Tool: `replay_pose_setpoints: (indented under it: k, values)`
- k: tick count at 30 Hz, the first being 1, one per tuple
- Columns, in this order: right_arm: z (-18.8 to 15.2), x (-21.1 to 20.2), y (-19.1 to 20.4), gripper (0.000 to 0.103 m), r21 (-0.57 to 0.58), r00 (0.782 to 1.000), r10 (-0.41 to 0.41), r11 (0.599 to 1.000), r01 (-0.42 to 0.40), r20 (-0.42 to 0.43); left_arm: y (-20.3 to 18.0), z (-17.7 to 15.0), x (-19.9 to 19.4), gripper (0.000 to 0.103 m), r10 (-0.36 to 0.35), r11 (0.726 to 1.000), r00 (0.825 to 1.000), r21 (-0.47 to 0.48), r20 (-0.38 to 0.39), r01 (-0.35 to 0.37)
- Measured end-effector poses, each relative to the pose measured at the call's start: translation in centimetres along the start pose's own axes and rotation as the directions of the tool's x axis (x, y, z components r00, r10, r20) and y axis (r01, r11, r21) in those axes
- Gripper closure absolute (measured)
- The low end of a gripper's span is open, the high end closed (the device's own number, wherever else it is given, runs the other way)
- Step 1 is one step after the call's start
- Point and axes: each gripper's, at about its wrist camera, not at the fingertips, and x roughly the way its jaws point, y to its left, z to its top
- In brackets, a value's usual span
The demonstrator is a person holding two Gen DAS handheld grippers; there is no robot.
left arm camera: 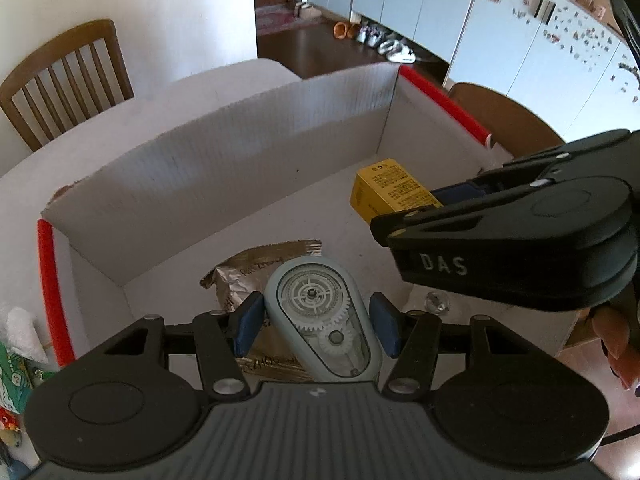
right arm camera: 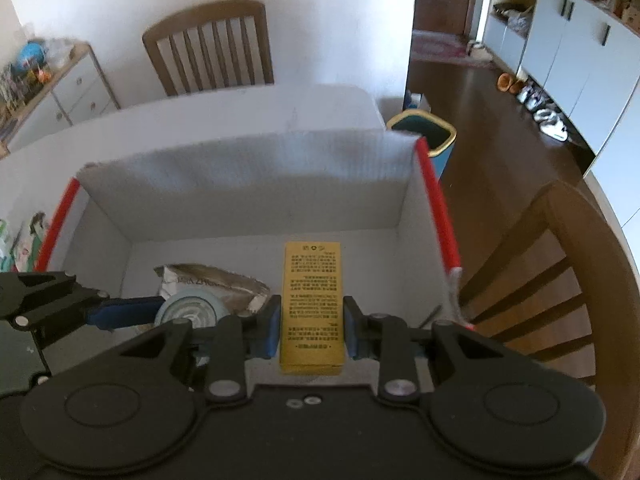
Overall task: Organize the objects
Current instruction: 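Carry the tape dispenser and yellow box with both tools into the red box, then open the left tool to release the dispenser while the right tool releases the yellow box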
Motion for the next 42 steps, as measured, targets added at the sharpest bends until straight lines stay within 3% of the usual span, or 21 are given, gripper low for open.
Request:
replay_pose_setpoints:
  k: [11,19,28,42]
  values:
    - [-0.6,2.9,0.0,0.074,0.002,0.993,-0.005,1.000,0.005,-0.120,-0.6,0.8,1.8,0.045,-0.020,0.999,0.997,0.025,-0.072,0.022]
    - [-0.5,3.1,0.2,0.071,-0.004,0.992,-0.010,1.000,0.010,-0.129,-0.1,1.0,2.7,0.047,-0.036,0.999,0.990,0.007,-0.136,0.037]
    - [-0.4,1.5,-0.1,0.066,0.009,0.995,-0.002,1.000,0.003,-0.099,0.5,0.4,0.9,0.043,-0.032,0.999,0.997,-0.022,-0.074,0.031]
    - [-1.6,-5.4,0.8,0.059,0.009,1.000,0.011,1.000,-0.011,0.005,1.6,0.0,-5.4,0.043,-0.045,0.997,0.996,-0.065,0.079,0.050]
